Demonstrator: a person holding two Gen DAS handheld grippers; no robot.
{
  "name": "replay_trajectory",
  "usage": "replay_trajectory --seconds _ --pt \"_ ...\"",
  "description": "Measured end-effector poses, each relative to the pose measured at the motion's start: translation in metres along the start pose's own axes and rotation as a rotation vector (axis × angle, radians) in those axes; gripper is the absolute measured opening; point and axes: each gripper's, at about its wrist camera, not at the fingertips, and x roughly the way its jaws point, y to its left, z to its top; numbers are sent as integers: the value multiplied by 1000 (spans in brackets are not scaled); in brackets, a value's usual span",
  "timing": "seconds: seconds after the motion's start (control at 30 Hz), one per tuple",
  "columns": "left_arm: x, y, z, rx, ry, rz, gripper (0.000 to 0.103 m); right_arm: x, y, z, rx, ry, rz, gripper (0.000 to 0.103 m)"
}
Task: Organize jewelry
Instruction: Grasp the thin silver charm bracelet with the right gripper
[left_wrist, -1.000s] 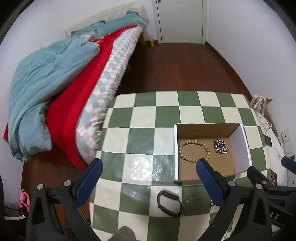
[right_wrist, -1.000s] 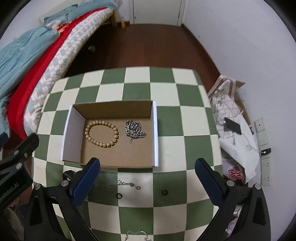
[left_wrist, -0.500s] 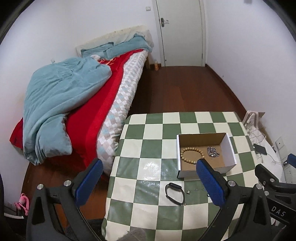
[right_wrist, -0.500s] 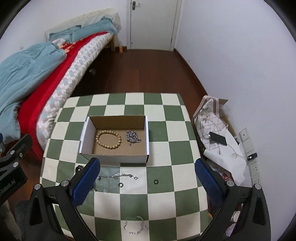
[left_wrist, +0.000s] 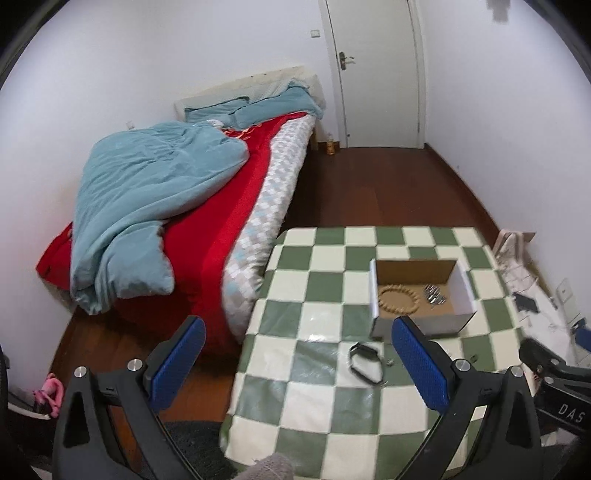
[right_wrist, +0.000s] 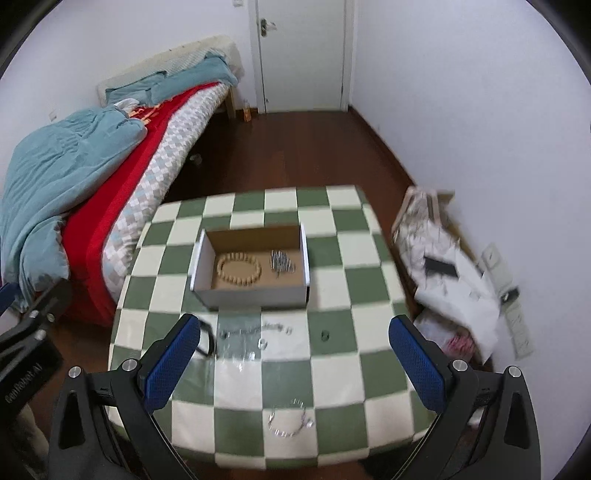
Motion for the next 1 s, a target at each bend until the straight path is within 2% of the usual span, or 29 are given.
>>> replay_trajectory --seconds 0.1,0.23,0.27,0.33,0.4,0.47,0.5,0.53,0.57,0.6,0.63,0.67,0.8,0.9,1.0 --pt "16 2 -23 22 53 41 103 33 -16 -30 68 134 35 103" --pt "44 3 -56 35 154 80 103 86 -31 -74 109 287 29 101" --pt "51 3 -64 42 175 93 103 100 -33 -86 115 323 29 99" --pt "62 2 -77 53 213 114 103 127 -39 -109 138 395 26 78" --pt "73 3 -86 52 250 124 103 148 -42 -126 157 444 22 73" --pt "82 4 -93 47 284 126 103 163 -41 -138 159 470 19 72" --pt "86 4 -96 46 299 128 103 166 -38 -142 146 460 6 71" --pt "89 4 -98 45 308 128 103 164 -35 -141 125 433 -6 61" --pt "91 3 -98 45 314 127 103 163 -29 -141 99 427 -19 60" --pt "95 2 -99 46 321 126 103 161 -23 -141 70 408 -45 52" --pt "98 1 -99 47 328 125 103 158 -17 -140 32 375 -72 31" --pt "101 0 -99 47 336 123 103 156 -14 -139 10 349 -70 15" --pt "119 0 -93 13 368 87 103 153 -16 -130 3 312 -80 3" --pt "141 2 -86 -62 412 27 102 148 -30 -115 67 292 -41 3" --pt "172 -1 -81 -159 484 -69 102 137 -41 -99 117 252 -2 3"
